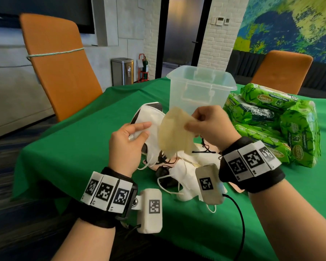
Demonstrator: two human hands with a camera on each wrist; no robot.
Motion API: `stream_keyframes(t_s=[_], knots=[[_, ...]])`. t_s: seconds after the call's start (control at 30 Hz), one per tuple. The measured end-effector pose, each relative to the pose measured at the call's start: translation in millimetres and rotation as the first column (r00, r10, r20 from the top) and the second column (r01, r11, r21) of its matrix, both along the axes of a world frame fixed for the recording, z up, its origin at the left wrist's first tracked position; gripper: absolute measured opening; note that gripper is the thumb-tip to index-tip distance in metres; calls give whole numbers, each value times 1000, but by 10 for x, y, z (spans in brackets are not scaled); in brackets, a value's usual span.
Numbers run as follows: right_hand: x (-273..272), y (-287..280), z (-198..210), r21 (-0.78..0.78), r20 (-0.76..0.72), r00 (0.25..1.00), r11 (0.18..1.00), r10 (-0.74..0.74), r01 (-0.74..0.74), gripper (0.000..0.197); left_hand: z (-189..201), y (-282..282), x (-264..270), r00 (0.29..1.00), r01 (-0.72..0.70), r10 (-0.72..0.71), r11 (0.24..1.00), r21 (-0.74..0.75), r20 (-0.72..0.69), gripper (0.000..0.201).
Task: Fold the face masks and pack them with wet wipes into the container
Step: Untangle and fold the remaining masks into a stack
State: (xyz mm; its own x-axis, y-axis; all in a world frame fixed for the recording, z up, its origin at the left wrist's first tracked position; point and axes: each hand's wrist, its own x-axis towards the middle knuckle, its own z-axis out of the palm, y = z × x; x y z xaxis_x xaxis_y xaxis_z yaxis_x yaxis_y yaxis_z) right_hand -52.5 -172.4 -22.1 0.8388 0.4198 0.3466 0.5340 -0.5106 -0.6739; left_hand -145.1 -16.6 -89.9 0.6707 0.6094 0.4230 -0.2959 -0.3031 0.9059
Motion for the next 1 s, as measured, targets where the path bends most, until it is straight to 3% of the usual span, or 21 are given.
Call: stream_keyframes(t_s=[0.1, 0.2, 0.33, 0.43, 0.47, 0.53, 0.6, 0.67, 0.8, 0.93, 1.0], knots=[[-47, 11, 65, 93, 235, 944, 972, -230, 214, 31, 5, 3, -15, 1000, 2, -2, 1000, 12, -3, 31], [-213, 121, 31, 92, 345, 922, 984, -178, 155, 27, 27, -15, -26, 999, 28, -29, 999, 40, 15, 36], [-396, 377, -175, -69, 315, 941, 992, 125, -109, 26, 48, -79, -16, 994, 93, -90, 995, -48, 63, 35], [-441, 450, -227, -105, 244, 932, 962, 269, -251, 8, 87, -99, -45, 977, 168, -139, 968, -186, 160, 24], [-434, 443, -227, -109, 188, 932, 950, 310, -293, 14, 90, -91, -54, 972, 191, -160, 964, -186, 171, 22], [-408, 400, -182, -40, 20, 919, 918, 395, -394, 25, 71, -46, -54, 976, 182, -157, 969, -168, 152, 11], [-355, 341, -126, 118, -94, 906, 908, 412, -401, 30, 48, -3, -38, 990, 116, -104, 986, -122, 100, 17], [-256, 294, -110, 143, 2, 944, 934, 330, -326, 25, 38, 7, -39, 994, 87, -80, 992, -87, 75, 25], [-117, 295, -99, -175, 264, 939, 969, 218, -176, 32, 49, -27, -58, 992, 124, -123, 992, -35, 40, 29], [-115, 294, -64, -59, 344, 913, 975, 220, -213, 10, 53, -48, -48, 988, 148, -146, 988, -34, 53, 20], [-120, 257, -30, 1, 246, 928, 958, 279, -288, 10, 50, -42, -45, 988, 145, -142, 987, -62, 54, 17]])
